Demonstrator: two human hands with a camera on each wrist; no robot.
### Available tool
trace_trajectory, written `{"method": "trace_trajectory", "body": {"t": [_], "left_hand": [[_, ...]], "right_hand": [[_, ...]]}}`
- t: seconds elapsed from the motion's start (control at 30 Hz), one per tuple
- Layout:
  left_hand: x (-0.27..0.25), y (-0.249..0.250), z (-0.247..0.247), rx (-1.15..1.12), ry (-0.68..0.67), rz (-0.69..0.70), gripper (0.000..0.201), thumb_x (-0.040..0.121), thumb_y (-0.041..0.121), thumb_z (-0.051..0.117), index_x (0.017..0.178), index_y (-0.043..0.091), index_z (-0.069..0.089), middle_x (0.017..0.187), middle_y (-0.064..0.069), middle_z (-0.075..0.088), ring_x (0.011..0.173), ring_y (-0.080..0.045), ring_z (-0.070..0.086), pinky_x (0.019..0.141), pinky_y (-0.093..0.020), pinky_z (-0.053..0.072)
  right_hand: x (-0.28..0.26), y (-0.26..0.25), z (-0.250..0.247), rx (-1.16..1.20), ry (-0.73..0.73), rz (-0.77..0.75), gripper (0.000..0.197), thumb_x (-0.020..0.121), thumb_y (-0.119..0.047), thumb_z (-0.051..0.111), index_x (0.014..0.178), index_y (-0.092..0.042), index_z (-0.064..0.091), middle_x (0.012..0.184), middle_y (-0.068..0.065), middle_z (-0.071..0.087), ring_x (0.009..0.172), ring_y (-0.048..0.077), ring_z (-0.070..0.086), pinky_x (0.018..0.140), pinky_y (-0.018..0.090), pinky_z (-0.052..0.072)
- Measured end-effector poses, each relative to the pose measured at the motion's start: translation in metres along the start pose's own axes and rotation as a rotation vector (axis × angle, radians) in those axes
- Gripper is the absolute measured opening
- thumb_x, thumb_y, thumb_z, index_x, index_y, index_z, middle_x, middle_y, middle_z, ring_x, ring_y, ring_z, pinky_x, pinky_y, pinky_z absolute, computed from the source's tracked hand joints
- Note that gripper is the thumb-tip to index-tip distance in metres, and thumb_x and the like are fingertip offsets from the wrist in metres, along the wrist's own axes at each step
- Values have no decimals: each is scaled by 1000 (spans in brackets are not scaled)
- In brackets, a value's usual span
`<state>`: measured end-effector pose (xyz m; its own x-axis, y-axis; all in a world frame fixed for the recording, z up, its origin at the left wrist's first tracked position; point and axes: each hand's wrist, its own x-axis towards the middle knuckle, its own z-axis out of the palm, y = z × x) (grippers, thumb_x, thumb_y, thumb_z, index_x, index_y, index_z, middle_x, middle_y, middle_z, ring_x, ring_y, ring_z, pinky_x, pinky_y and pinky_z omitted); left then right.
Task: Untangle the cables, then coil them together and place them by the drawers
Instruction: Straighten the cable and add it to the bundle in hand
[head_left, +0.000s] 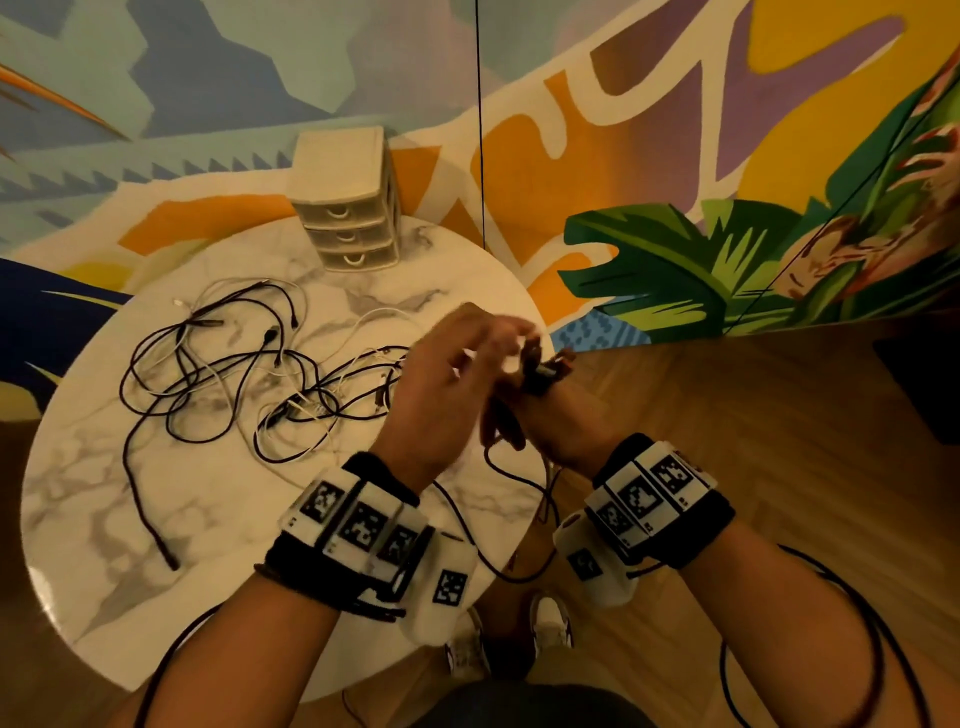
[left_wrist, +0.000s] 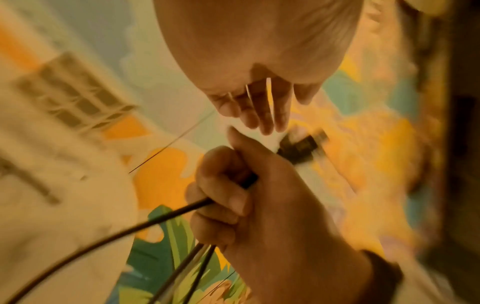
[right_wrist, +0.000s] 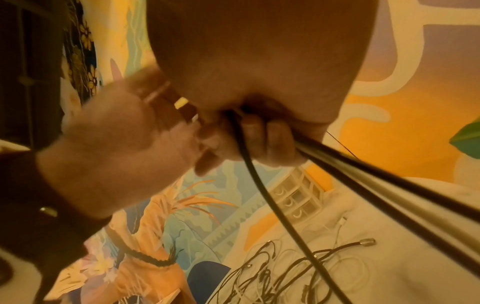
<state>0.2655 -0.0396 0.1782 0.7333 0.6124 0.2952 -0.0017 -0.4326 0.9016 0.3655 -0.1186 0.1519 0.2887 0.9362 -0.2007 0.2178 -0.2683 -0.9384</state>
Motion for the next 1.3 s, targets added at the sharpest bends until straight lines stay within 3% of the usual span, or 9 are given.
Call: {"method": "trace_trajectory", "body": {"t": [0.1,0.23,0.37,0.5,0.73,0.87,1.1,1.23,1.3], "left_hand": [[-4,-50,-5,6,-11,-178,26,92,10,45,109,19,62,96,-2,60,74,-9,54,64,-18,40],[-57,-145,-4,799,-692,-344,59,82,3,50,137,20,42,138,-7,37,117,-28,48,89,-33,44],[-94,-184,-19,1111,-870,-440,46,97,20,38,142,18,33,153,-12,23,132,-29,36,101,-38,37],[-74,-162,-19,1263,-658,-386,27,96,19,37,117,13,53,125,-9,49,109,-30,53,77,-39,47],[-24,-75,9,1350,-395,-263,20,93,21,41,105,17,57,111,-2,57,98,-25,60,64,-33,39],[-40,-65,29,1225,-358,-209,27,93,16,41,117,17,53,111,-2,56,92,-26,62,62,-36,44],[-59,-148,-30,707,-88,-582,17,91,10,49,99,5,64,102,-19,62,95,-36,59,75,-35,41],[-19,-160,-83,691,226,-355,19,87,8,48,95,1,64,96,-18,59,86,-35,59,76,-36,46],[-17,-171,-89,626,157,-377,18,89,13,51,95,7,66,96,-12,60,85,-32,62,75,-35,49]], "right_hand": [[6,15,-3,167,181,-32,53,103,-20,31,69,1,66,57,5,58,47,2,48,54,10,35],[6,26,-17,311,280,-10,51,101,-16,34,56,-5,55,50,2,55,48,9,54,59,22,46],[-2,37,-28,436,252,55,50,101,-23,37,54,-8,48,46,8,37,37,17,40,51,35,48],[-5,52,-31,255,277,98,55,101,-32,38,50,-12,49,52,13,42,42,15,36,48,28,30],[-4,61,33,30,-119,328,58,94,-58,34,63,-21,66,42,-3,45,41,8,41,57,26,35],[14,65,38,384,101,366,45,98,-41,42,59,-22,55,37,-4,39,31,5,35,48,27,29],[34,73,22,413,238,154,34,102,-33,35,110,-22,66,50,1,42,41,5,37,46,17,32],[37,72,12,385,298,75,37,102,-35,30,104,-29,67,51,0,44,46,7,38,46,15,31],[39,68,7,405,343,60,39,102,-35,30,104,-28,68,51,1,44,47,8,37,46,17,30]]}}
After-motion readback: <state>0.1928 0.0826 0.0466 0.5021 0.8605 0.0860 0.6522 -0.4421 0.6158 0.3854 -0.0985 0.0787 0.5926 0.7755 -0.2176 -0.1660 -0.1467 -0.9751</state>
